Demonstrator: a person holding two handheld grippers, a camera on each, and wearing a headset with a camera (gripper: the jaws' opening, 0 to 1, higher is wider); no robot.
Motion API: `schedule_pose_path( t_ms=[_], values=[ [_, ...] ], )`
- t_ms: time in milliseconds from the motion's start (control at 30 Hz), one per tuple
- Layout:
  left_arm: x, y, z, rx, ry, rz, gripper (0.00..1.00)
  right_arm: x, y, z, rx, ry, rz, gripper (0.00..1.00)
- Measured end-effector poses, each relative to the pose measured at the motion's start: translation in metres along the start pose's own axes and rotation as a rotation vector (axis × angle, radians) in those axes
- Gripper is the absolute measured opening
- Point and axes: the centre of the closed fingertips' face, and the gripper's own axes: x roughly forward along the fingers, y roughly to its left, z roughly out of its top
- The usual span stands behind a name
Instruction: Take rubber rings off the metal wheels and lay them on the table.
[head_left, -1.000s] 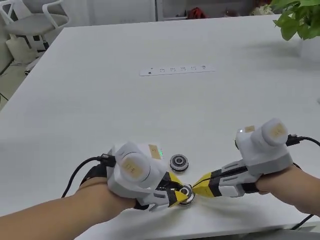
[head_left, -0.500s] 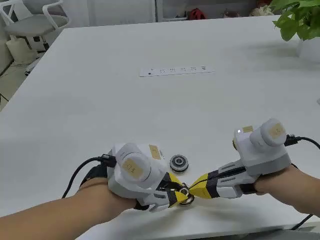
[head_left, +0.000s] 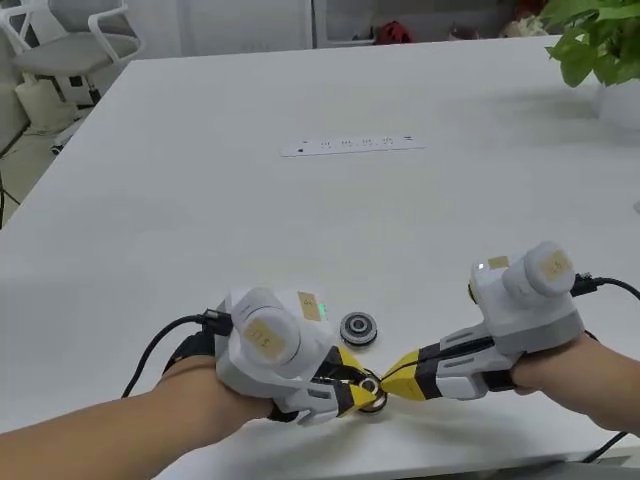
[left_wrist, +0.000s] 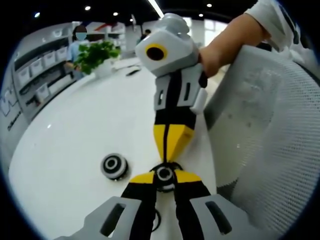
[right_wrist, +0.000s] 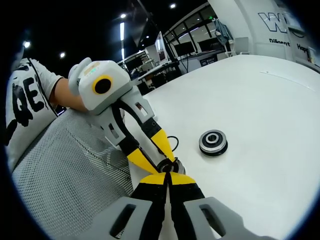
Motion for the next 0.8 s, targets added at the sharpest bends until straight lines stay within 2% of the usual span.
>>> schedule_pose_path(
  t_ms=[167,333,533,667,800],
  values=[
    [-0.002,-0.001,0.0,-0.007,0.008,-0.017,0.15,0.0,0.0,0.0,0.005,0.001,0.001,0.0],
    [-0.009,-0.004,0.003,-0.012,-0.003,-0.029,0.18,0.0,0.002,0.0,0.008,0.0,0.006,0.0],
    [-0.02,-0.004,0.009,-0.026,-0.023,-0.028,0.23,-0.001,0.004,0.002,0.013,-0.005,0.011,0.0],
    [-0.027,-0.007,0.011,-0.035,-0.032,-0.035,0.26,-0.002,0.004,0.004,0.015,-0.012,0.012,0.0],
    [-0.035,-0.007,0.011,-0.039,-0.035,-0.021,0.3,-0.004,0.004,0.008,0.014,-0.021,0.012,0.0]
  ],
)
